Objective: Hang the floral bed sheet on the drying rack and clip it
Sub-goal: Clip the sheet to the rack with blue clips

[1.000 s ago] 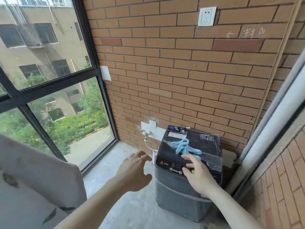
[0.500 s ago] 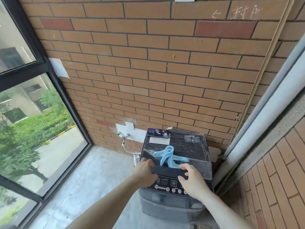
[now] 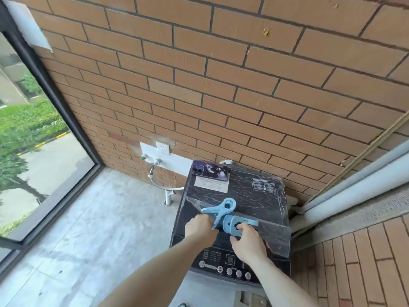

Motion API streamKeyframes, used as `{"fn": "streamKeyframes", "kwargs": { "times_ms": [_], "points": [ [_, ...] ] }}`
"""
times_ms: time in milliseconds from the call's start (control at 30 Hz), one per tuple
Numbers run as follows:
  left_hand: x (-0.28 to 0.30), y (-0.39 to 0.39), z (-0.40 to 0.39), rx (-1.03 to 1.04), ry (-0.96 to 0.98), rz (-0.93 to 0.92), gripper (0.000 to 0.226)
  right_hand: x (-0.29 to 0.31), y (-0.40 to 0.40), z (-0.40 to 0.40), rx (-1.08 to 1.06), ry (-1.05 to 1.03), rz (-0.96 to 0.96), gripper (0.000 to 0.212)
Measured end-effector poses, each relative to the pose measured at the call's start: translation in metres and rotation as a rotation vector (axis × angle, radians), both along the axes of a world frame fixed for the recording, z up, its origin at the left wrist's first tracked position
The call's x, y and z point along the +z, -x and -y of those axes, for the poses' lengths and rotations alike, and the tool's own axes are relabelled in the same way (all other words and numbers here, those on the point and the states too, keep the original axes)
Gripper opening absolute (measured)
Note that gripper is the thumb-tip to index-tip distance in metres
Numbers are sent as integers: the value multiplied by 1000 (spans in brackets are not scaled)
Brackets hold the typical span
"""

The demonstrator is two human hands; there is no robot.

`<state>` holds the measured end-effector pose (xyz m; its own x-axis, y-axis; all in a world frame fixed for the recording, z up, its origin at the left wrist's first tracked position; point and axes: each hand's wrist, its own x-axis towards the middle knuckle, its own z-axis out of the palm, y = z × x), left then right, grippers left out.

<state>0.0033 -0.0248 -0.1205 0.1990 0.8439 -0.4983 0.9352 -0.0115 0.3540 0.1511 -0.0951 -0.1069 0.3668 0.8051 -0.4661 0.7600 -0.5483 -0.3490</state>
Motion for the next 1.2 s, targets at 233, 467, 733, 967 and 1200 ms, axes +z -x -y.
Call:
{"fn": "streamKeyframes", "kwargs": {
  "times_ms": [233, 467, 733, 967, 1200],
  "points": [
    [-4, 6, 7, 107, -121, 121, 15, -23, -4, -3, 23, 34, 37, 24],
    [30, 48, 50, 212, -245, 237, 18, -3, -6, 14, 59, 179, -159, 47],
    [70, 96, 138, 335, -373, 175, 18, -12, 7, 51, 310, 74, 82, 40],
    [117, 164, 262, 458, -559, 65, 15, 49, 66, 90, 489, -168, -105, 12],
    [175, 281, 396, 756, -723, 72, 17, 155, 195, 146, 837, -401, -422, 13]
  ]
}}
